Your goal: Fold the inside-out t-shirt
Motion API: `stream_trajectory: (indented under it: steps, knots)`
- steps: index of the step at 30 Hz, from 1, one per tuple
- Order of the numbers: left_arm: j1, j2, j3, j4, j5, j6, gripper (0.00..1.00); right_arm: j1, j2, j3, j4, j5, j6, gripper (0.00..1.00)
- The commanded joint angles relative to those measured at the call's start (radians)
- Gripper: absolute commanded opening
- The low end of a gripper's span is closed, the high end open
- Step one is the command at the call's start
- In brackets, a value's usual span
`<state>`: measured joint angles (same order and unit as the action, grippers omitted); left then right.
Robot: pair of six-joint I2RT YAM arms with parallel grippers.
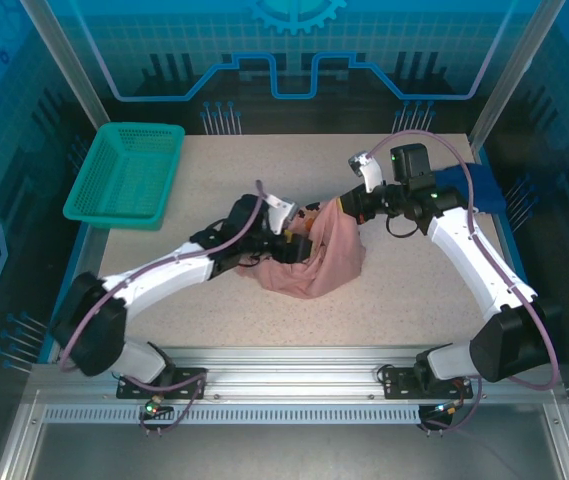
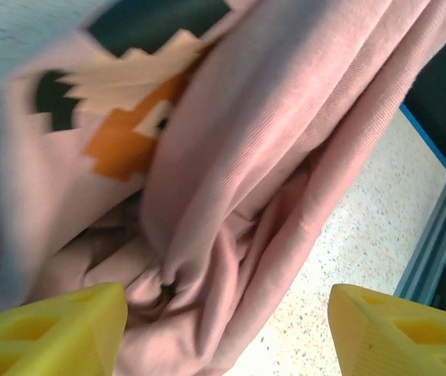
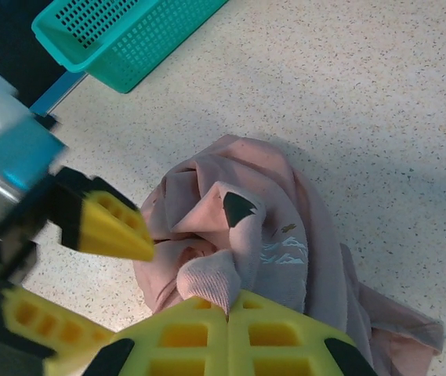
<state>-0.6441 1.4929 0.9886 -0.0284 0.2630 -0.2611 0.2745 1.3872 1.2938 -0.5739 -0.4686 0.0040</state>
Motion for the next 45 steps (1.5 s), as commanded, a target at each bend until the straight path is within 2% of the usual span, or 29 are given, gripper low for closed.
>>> stream_trajectory:
  steps: [1, 2, 5, 8, 9, 10, 12, 14, 19, 22, 29, 31, 34, 36, 38, 40, 42, 45]
  knots:
    - [-0.006, 0.109, 0.105, 0.038, 0.06, 0.049, 0.65, 0.009, -0.022, 0.02, 0.022, -0.043, 0.022, 0.0]
    - [-0.006, 0.143, 0.137, 0.038, 0.064, 0.048, 0.6, 0.009, -0.027, 0.023, 0.024, -0.046, 0.026, 0.0]
    - [-0.003, 0.18, 0.232, 0.014, 0.051, 0.059, 0.31, 0.008, -0.036, 0.062, 0.012, -0.031, 0.024, 0.0]
    - [0.028, 0.114, 0.308, -0.01, 0.043, 0.062, 0.08, 0.005, -0.045, 0.15, -0.021, 0.108, 0.05, 0.0]
    - [0.051, 0.074, 0.315, 0.009, 0.054, 0.037, 0.01, 0.006, -0.046, 0.185, -0.033, 0.18, 0.065, 0.0]
    - [0.077, 0.028, 0.312, 0.038, 0.068, 0.007, 0.0, 0.007, -0.048, 0.219, -0.039, 0.23, 0.074, 0.0]
    - [0.137, -0.066, 0.295, 0.128, 0.093, -0.075, 0.0, 0.022, -0.059, 0.261, -0.028, 0.305, 0.076, 0.0]
    - [0.169, -0.121, 0.307, 0.159, 0.109, -0.098, 0.0, 0.05, -0.075, 0.274, 0.009, 0.351, 0.06, 0.0]
    - [0.179, -0.148, 0.396, 0.064, 0.126, -0.042, 0.0, 0.098, -0.084, 0.292, 0.077, 0.407, 0.005, 0.0]
    - [0.195, -0.186, 0.372, 0.085, 0.125, -0.048, 0.0, 0.107, -0.073, 0.307, 0.08, 0.462, -0.023, 0.0]
    - [0.235, -0.299, 0.311, 0.026, 0.01, 0.072, 0.0, 0.101, -0.046, 0.349, 0.065, 0.569, 0.015, 0.0]
    - [0.232, -0.322, 0.285, -0.005, 0.061, 0.102, 0.0, 0.101, -0.052, 0.339, 0.064, 0.536, 0.027, 0.0]
    - [0.152, -0.347, 0.189, -0.068, 0.17, 0.184, 0.0, 0.101, -0.078, 0.263, 0.06, 0.455, 0.05, 0.0]
    - [0.023, -0.355, 0.091, -0.125, 0.169, 0.265, 0.0, 0.101, -0.109, 0.169, 0.045, 0.426, 0.091, 0.0]
    - [-0.089, -0.331, -0.013, -0.121, 0.164, 0.271, 0.03, 0.104, -0.145, 0.069, 0.019, 0.42, 0.134, 0.0]
    - [-0.182, -0.284, -0.079, -0.106, 0.156, 0.241, 0.08, 0.105, -0.179, -0.037, -0.011, 0.44, 0.175, 0.0]
    - [-0.251, -0.221, -0.112, -0.1, 0.154, 0.2, 0.18, 0.106, -0.214, -0.144, -0.039, 0.469, 0.21, 0.0]
    - [-0.293, -0.186, -0.105, -0.115, 0.165, 0.168, 0.34, 0.105, -0.254, -0.27, -0.083, 0.495, 0.249, 0.0]
